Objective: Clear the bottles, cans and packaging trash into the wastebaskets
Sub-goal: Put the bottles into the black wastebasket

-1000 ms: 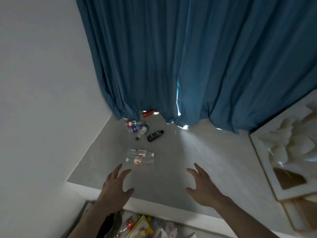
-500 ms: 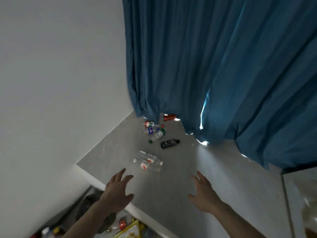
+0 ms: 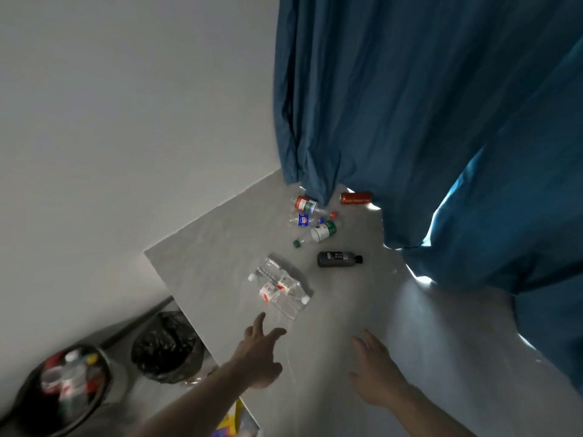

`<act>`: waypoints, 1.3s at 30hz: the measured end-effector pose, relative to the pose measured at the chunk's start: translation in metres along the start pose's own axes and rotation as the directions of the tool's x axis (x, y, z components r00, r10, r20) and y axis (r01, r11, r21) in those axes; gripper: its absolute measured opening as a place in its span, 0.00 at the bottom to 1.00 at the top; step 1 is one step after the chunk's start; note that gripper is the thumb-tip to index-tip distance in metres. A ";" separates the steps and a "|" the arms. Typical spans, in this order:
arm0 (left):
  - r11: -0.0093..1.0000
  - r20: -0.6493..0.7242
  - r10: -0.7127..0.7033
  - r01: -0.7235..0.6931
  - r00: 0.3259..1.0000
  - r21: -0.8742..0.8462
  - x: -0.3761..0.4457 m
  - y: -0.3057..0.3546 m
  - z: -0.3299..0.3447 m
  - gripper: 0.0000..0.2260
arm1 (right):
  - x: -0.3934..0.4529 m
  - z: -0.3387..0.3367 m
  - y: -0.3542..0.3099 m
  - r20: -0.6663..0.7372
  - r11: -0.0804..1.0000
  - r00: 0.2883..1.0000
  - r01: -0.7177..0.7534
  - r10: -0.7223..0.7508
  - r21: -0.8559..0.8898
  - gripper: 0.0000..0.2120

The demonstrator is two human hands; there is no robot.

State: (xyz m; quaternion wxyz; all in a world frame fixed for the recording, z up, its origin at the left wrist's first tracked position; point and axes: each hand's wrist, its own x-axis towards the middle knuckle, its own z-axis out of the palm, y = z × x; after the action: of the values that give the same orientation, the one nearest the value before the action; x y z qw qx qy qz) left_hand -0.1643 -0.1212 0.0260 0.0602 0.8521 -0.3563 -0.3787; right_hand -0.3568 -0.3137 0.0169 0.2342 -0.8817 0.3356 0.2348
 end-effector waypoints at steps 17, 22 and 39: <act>0.785 -0.075 -0.011 0.055 0.997 0.616 0.272 -0.094 0.051 0.19 | 0.311 0.113 -0.048 0.023 0.986 0.986 0.168 -0.167 -0.021 0.22; 0.822 -0.061 0.122 -0.067 0.991 0.565 0.272 -0.088 0.043 0.11 | 0.301 0.139 -0.028 -0.027 0.980 0.980 0.198 -0.197 0.021 0.21; 0.984 0.184 -0.018 -0.014 0.983 0.175 0.060 -0.034 0.125 0.19 | 0.032 0.194 0.090 0.286 0.881 0.931 -0.322 0.228 0.346 0.11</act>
State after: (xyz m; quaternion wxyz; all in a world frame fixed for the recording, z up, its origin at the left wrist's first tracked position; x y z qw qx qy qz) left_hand -0.2037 -0.1145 -0.1113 -0.0490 0.8156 -0.3915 -0.4233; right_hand -0.4487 -0.2782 -0.1762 0.4059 -0.7264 0.4673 0.2986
